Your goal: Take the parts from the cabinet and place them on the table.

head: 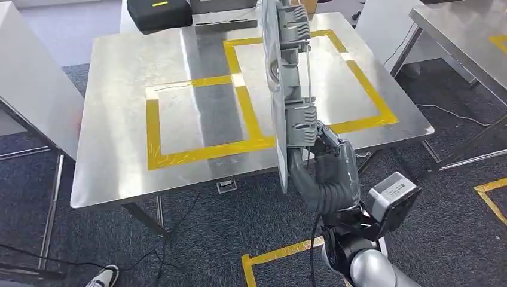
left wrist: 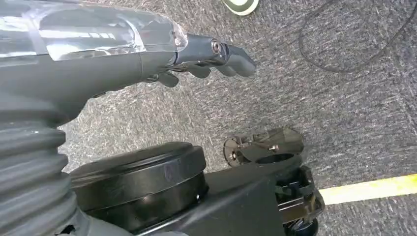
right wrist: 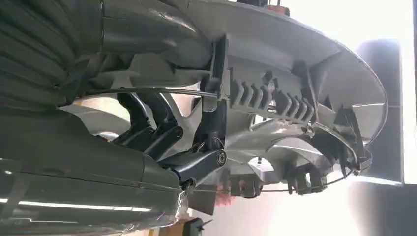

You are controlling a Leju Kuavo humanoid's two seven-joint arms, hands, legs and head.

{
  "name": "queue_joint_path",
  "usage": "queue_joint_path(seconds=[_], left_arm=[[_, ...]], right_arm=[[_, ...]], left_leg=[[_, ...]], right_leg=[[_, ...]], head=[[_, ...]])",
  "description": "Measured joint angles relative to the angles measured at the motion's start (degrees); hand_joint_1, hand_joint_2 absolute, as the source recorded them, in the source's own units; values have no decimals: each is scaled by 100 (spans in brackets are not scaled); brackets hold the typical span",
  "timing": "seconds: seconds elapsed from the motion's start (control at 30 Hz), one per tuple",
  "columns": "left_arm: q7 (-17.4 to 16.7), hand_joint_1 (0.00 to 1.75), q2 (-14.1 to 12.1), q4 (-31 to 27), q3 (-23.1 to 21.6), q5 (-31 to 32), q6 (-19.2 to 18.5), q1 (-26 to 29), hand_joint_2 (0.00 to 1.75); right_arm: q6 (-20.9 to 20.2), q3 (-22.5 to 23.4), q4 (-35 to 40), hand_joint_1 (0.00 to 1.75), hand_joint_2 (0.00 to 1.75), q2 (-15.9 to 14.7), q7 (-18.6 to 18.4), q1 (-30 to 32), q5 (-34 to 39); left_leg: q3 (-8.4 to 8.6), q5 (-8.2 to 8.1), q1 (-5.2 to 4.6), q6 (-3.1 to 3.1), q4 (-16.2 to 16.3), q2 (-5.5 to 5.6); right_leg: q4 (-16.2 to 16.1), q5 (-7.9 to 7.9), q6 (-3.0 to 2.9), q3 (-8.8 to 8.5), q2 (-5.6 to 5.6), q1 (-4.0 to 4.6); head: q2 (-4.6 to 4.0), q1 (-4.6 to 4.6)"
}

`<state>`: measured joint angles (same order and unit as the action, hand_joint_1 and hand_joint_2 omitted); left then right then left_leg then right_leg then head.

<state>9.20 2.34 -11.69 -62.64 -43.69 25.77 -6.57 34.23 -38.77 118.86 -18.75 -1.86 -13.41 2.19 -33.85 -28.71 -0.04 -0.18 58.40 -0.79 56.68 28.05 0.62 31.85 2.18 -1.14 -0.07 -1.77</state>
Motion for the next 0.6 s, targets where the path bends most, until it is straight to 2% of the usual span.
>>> queue_joint_path(seconds=[0.07, 0.2, 0.33, 0.43, 0.5, 0.6], left_arm=[[9, 0, 0, 0, 0, 4, 0, 0, 175], [-4, 0, 2, 0, 0, 50, -35, 0, 175], [-42, 0, 7, 0, -2, 151, -79, -4, 175], [-20, 0, 30, 0, -9, 256, -135, -8, 175], [18, 0, 55, -4, -24, 343, -184, -19, 175], [22, 0, 98, -4, -28, 454, -244, -64, 175]], right_arm=[[15, 0, -42, 175, 175, 15, 0, -18, 4], [22, -2, -127, 175, 175, 42, 2, -37, 74], [94, -65, -266, 175, 175, 205, 142, -53, -132], [277, -224, -621, 175, 175, 486, 358, -186, -961], [317, -398, -1011, 175, 175, 715, 358, -378, -1888], [265, -612, -1601, 175, 175, 1047, 339, -613, -2521]], left_leg=[[-1, -3, -1, 6, 3, 0], [0, -9, -2, 14, 7, 5], [4, -13, 1, 18, 4, 3], [14, -13, 3, 18, -8, -9], [16, -13, 6, 18, -9, -20], [25, -13, 17, 16, -11, -27]], right_leg=[[-15, -1, 84, -7, 0, -5], [-18, 7, 110, -9, 0, -7], [-12, 22, 140, -9, 0, -4], [-6, 27, 146, -9, 0, -1], [3, 30, 141, -6, -2, 5], [10, 33, 137, -11, -2, 11]], head=[[0, 0], [0, -4], [0, -4], [0, -4], [0, 9], [0, 6]])
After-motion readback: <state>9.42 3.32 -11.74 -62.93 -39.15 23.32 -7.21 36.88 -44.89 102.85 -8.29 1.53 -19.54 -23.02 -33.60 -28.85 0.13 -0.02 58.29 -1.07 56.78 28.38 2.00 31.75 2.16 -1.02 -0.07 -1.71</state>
